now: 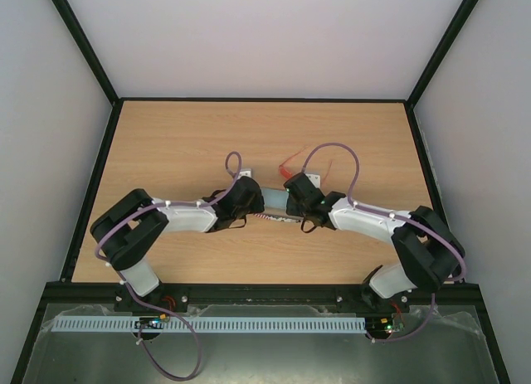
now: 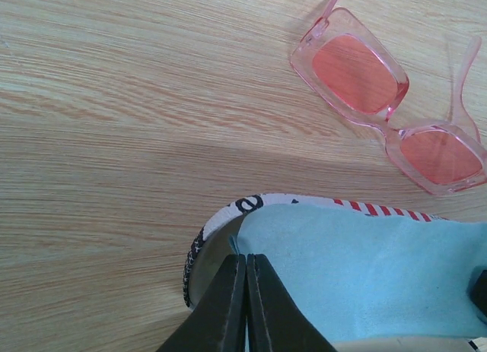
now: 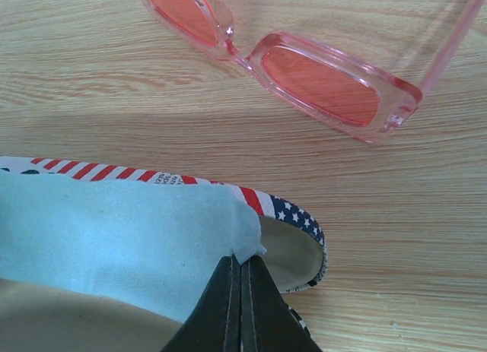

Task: Organize the sunglasses
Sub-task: Place the glasses cleaning cloth in the sunglasses case.

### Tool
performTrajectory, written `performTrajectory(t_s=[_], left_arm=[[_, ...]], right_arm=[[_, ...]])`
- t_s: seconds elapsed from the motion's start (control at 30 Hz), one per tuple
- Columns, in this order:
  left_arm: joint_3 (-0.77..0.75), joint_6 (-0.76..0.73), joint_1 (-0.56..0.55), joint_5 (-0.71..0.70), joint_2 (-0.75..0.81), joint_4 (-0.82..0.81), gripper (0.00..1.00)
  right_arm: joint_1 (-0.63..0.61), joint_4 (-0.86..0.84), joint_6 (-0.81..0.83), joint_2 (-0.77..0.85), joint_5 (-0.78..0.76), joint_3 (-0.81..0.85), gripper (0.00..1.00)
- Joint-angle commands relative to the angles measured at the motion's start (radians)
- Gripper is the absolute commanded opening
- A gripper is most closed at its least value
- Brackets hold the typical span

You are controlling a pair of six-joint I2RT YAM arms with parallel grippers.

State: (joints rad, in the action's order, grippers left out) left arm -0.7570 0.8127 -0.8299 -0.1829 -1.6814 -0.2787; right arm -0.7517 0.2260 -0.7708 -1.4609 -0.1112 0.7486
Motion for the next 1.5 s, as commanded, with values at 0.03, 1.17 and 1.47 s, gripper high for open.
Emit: performTrajectory(t_s=[0.03,1.17,1.47], left_arm=[[-0.031,-0.015,0.01,-0.006,-0.013,-0.016,0.02],[-0.062,-0.023,0.028,0.006,-0.073,-0.024,0.02],[-0.064,-0.021,0.028,0.011,-0.086,-0.031,0.02]], right_arm=[[0.012,-0.027,0.007,-0.026,-0.013,-0.009,0.01],[0.039,-0.028,0.036,-0.094,0.013,0.06,0.01],[0.04,-0.021,0.038,-0.101,0.007,0.06,0.01]])
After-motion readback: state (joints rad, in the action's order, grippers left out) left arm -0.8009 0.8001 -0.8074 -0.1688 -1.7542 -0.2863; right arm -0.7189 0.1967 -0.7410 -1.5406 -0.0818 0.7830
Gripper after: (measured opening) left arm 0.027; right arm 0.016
